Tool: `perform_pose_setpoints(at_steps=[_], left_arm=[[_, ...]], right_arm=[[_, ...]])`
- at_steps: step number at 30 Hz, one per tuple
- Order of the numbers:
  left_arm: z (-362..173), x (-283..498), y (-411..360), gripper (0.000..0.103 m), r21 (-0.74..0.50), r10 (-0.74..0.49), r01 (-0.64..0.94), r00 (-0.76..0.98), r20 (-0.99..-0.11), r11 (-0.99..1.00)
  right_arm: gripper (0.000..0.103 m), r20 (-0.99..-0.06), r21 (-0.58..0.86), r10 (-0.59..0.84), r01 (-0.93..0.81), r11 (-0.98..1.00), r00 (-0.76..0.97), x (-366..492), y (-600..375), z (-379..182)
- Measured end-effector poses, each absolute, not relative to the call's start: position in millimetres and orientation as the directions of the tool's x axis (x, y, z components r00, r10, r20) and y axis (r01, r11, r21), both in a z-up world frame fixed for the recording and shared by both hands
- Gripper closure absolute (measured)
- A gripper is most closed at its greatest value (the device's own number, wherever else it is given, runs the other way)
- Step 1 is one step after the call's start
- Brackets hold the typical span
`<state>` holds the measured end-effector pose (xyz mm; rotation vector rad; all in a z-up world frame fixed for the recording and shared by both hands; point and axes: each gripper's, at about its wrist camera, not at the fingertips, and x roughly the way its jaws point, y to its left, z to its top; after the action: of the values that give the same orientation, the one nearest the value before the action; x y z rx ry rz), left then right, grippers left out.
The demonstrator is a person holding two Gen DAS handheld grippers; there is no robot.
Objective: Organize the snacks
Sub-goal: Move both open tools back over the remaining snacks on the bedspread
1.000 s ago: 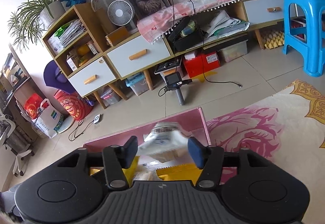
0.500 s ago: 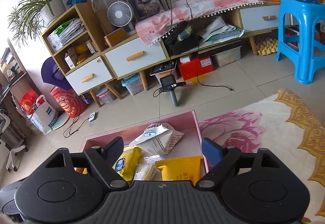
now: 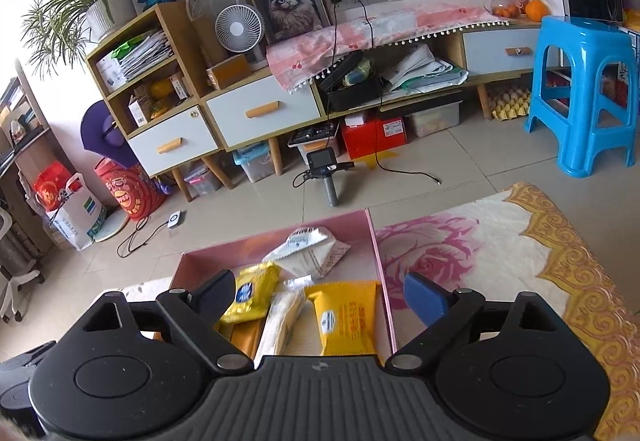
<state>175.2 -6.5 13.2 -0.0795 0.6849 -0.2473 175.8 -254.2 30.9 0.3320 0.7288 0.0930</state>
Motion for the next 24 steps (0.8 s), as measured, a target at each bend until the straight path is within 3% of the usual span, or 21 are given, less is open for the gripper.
perform_pose_setpoints(at_steps=[24], left_arm=[[5,90,5,0.007,-0.116,-0.231,0.214,0.664,-0.711,0.970]], right_arm=[[0.011,-0.690,0.223,0.207,-0.069,0.972,0.694,90,-216,44]])
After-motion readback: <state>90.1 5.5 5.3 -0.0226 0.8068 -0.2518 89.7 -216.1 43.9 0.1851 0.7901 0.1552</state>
